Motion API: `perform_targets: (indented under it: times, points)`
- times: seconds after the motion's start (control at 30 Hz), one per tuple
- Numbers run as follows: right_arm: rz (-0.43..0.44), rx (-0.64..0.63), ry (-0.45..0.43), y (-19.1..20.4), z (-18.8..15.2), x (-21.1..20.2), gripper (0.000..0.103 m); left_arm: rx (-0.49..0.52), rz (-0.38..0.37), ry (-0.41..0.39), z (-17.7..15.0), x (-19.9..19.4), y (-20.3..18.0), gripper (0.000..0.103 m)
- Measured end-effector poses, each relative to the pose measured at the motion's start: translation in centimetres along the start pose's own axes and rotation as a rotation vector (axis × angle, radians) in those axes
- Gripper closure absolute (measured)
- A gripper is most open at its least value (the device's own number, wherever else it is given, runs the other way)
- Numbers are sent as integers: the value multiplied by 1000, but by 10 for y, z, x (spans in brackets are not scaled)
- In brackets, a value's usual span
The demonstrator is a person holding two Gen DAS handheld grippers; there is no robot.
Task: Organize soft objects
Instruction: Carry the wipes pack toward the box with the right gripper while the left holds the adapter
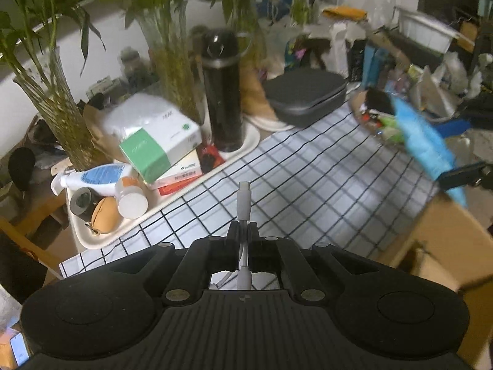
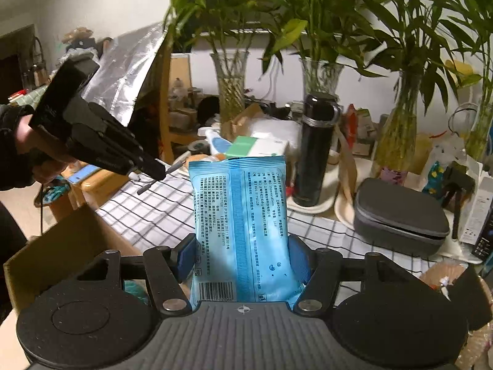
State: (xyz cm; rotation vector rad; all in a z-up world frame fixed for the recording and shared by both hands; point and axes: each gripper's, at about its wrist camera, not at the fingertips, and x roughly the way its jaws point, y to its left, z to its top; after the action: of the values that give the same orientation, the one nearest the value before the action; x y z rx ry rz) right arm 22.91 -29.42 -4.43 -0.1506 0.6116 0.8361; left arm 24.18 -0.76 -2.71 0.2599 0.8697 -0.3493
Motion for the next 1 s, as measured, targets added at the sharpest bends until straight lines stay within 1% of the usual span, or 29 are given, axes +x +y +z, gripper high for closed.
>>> perform_targets:
  times: [0.1,0.23,0.4,0.57,0.7,0.8,0.93,1.0]
  points:
    - [27,-5,3,8,-3,-6,38,5,5,-19,-2,-16,-9,98]
    - [89,-24,24,15,-8,-8,38,4,18,-33,-8,-36,-20,98]
    - [142,-28,29,20,-12,-13,38,0,51,-37,-16,-49,-29,98]
    - [207,-61,26,32,-17,-20,38,-8,49,-44,-24,-60,-35,98]
    - [228,-97,40,45,-21,-22,38,-16,47,-53,-29,-70,-40,98]
    - [245,-117,43,53,-24,-26,38,-25,47,-58,-32,-78,-44,103]
    - [284,-152,57,65,-30,-30,38,-48,49,-67,-38,-90,-48,103]
    - [284,-167,75,71,-33,-29,38,-52,44,-71,-41,-96,-51,103]
